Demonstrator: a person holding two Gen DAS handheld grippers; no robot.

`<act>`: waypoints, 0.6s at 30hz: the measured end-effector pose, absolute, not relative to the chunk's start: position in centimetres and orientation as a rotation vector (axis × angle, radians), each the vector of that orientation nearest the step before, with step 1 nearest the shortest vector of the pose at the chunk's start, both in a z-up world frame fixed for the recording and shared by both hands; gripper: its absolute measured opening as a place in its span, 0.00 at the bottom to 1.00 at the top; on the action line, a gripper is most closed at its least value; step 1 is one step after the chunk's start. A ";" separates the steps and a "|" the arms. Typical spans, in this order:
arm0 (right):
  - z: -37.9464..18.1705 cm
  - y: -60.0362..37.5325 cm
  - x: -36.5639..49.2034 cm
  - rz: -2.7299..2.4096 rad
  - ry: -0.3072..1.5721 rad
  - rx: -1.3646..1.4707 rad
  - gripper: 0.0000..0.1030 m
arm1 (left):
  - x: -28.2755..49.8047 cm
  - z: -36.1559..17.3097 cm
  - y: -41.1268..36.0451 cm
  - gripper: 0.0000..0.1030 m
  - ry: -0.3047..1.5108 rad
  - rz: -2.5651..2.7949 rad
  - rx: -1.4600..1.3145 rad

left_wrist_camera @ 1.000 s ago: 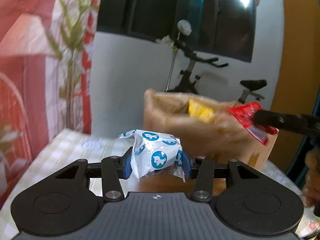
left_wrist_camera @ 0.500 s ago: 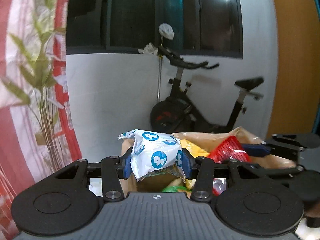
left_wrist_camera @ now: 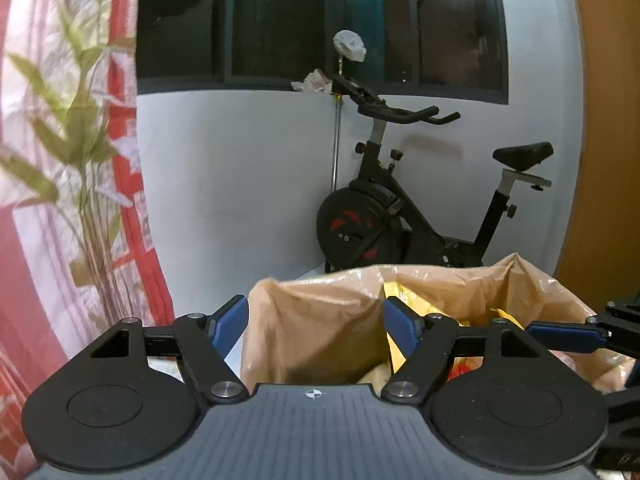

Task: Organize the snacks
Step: 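Drop both snacks into the lined box, opening both tools, then move both tools back down to the snack pile in front of the box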

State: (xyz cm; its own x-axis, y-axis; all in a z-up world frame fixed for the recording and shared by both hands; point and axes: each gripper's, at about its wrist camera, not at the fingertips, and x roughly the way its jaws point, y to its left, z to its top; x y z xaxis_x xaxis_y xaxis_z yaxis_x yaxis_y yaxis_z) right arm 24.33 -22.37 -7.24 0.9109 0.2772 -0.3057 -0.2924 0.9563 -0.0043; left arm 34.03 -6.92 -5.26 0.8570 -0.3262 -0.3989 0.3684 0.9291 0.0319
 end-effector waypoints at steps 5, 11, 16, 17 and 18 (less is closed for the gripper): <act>-6.8 -23.5 21.9 0.333 0.303 0.070 0.47 | 31.9 -5.1 -4.4 0.74 0.448 -0.342 0.095; -6.7 -23.3 18.3 0.380 0.297 0.080 0.47 | 28.2 -4.8 -0.2 0.74 0.454 -0.333 0.022; -7.9 -23.4 15.7 0.416 0.305 0.086 0.47 | 25.1 -7.2 1.5 0.74 0.476 -0.342 -0.007; -8.3 -23.5 15.4 0.420 0.313 0.090 0.47 | 24.8 -7.9 1.6 0.73 0.489 -0.343 -0.015; -8.7 -23.5 15.2 0.423 0.323 0.095 0.47 | 24.5 -8.8 1.7 0.73 0.509 -0.343 -0.029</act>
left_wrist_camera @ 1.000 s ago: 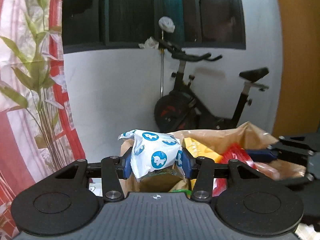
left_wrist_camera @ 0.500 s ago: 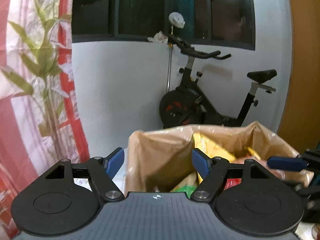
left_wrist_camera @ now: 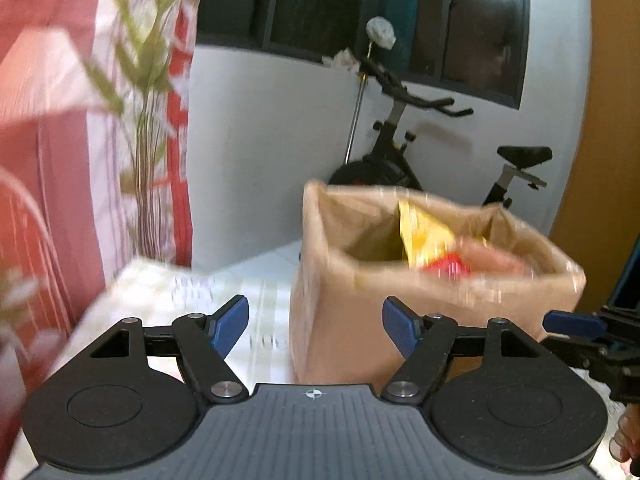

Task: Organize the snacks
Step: 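Move both tools back down to the snack pile in front of the box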

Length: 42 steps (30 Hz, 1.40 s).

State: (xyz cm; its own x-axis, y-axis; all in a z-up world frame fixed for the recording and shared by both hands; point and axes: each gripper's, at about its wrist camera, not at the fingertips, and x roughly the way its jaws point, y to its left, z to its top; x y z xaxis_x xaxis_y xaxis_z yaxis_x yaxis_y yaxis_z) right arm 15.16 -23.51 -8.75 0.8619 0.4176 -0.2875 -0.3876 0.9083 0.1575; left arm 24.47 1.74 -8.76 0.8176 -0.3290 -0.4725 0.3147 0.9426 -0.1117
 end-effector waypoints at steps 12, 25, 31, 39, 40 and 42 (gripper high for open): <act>-14.8 -21.9 13.2 0.427 0.457 0.114 0.47 | 23.0 -16.0 1.7 0.73 0.654 -0.351 -0.058; -22.6 -17.9 16.2 0.470 0.658 -0.041 0.59 | 21.8 -19.5 1.9 0.72 0.711 -0.327 -0.095; -23.8 -17.3 17.2 0.483 0.671 -0.047 0.64 | 21.4 -20.1 1.7 0.72 0.725 -0.333 -0.103; -24.5 -18.3 17.6 0.503 0.689 0.084 0.57 | 20.9 -20.6 1.3 0.71 0.728 -0.330 -0.124; -24.5 -18.3 17.5 0.502 0.687 0.088 0.56 | 20.8 -20.8 1.3 0.71 0.732 -0.330 -0.124; -24.5 -18.4 17.2 0.497 0.683 0.096 0.55 | 20.7 -21.1 1.4 0.71 0.739 -0.326 -0.129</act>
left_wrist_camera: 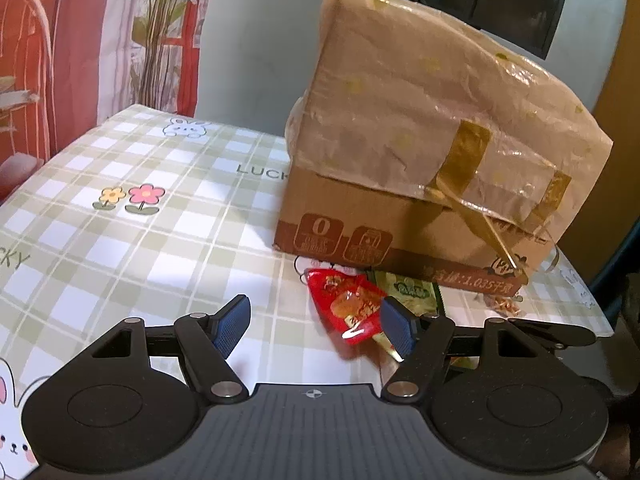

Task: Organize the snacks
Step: 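Move both tools back down to the snack pile in front of the box, then grasp the red spicy snack bag with the left tool while the right tool grasps the gold packet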

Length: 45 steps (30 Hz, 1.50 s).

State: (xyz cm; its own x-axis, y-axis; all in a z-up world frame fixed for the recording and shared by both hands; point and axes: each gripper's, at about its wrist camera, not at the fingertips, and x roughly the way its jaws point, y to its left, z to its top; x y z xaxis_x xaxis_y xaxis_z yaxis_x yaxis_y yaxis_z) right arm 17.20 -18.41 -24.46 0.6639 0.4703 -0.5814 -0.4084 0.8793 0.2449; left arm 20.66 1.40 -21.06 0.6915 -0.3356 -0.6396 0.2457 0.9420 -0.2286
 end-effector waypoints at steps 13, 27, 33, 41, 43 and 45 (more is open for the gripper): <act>-24.6 -22.5 14.0 0.265 0.577 0.135 0.55 | 20.5 -22.1 1.3 0.71 0.774 -0.317 -0.144; -24.6 -22.6 13.9 0.261 0.539 0.148 0.55 | 25.3 -23.0 -3.4 0.72 0.771 -0.309 -0.104; -24.7 -23.3 14.0 0.251 0.553 0.189 0.55 | 26.5 -24.3 -4.7 0.73 0.810 -0.284 -0.085; -24.7 -23.5 14.3 0.256 0.565 0.200 0.55 | 24.9 -24.5 -3.4 0.60 0.790 -0.328 -0.105; -24.7 -23.6 14.4 0.257 0.568 0.202 0.55 | 23.9 -24.5 -2.7 0.54 0.790 -0.305 -0.104; -24.7 -23.6 14.5 0.258 0.568 0.202 0.55 | 23.5 -24.5 -1.8 0.52 0.795 -0.299 -0.131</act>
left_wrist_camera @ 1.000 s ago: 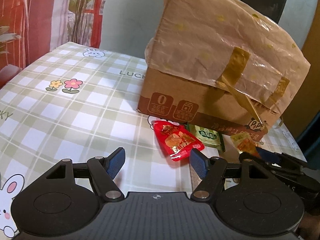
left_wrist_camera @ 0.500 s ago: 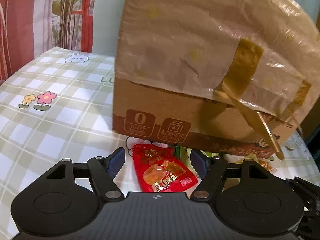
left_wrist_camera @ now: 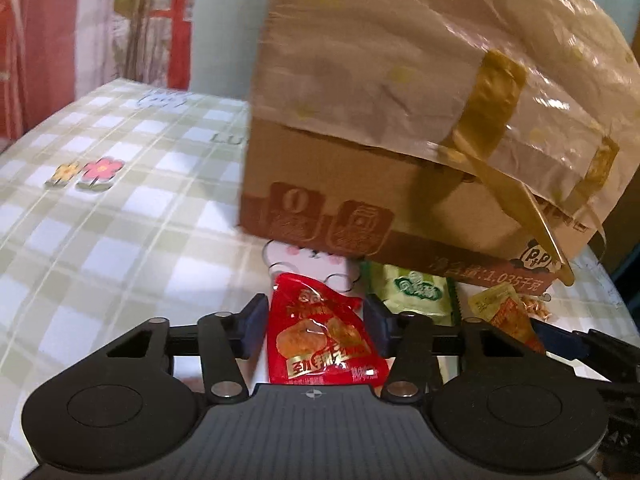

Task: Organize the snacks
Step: 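Grasp the red spicy snack bag with the left tool while the right tool grasps the gold packet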

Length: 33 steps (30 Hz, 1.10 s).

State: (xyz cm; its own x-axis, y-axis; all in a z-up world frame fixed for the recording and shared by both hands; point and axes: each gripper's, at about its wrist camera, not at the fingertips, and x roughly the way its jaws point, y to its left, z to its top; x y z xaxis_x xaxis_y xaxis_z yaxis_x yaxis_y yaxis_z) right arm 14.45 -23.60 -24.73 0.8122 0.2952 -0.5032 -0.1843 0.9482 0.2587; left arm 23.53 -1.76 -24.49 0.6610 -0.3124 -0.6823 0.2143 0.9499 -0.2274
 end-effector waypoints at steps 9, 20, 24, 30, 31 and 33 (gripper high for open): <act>-24.7 -23.5 14.5 0.258 0.572 0.196 0.55 | 21.9 -24.5 0.5 0.53 0.772 -0.239 -0.095; -24.7 -23.4 14.5 0.260 0.574 0.194 0.55 | 21.2 -24.3 0.6 0.73 0.787 -0.201 -0.055; -24.7 -23.4 14.4 0.262 0.574 0.192 0.55 | 20.9 -24.2 0.2 0.73 0.777 -0.188 -0.012; -24.7 -23.3 14.5 0.265 0.579 0.192 0.55 | 20.1 -24.5 -0.8 0.75 0.755 -0.187 0.092; -24.7 -23.3 14.5 0.266 0.579 0.191 0.55 | 20.1 -24.5 -0.8 0.75 0.756 -0.191 0.094; -24.7 -23.3 14.5 0.265 0.579 0.192 0.55 | 20.0 -24.4 -0.5 0.65 0.748 -0.190 0.087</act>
State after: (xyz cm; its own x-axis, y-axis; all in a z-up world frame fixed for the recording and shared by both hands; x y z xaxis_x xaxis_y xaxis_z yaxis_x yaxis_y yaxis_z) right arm 14.47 -23.27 -24.75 0.8048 0.2996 -0.5124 -0.1927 0.9484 0.2518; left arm 19.97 -0.53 -24.36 0.7170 -0.1404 -0.6828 0.2022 0.9793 0.0109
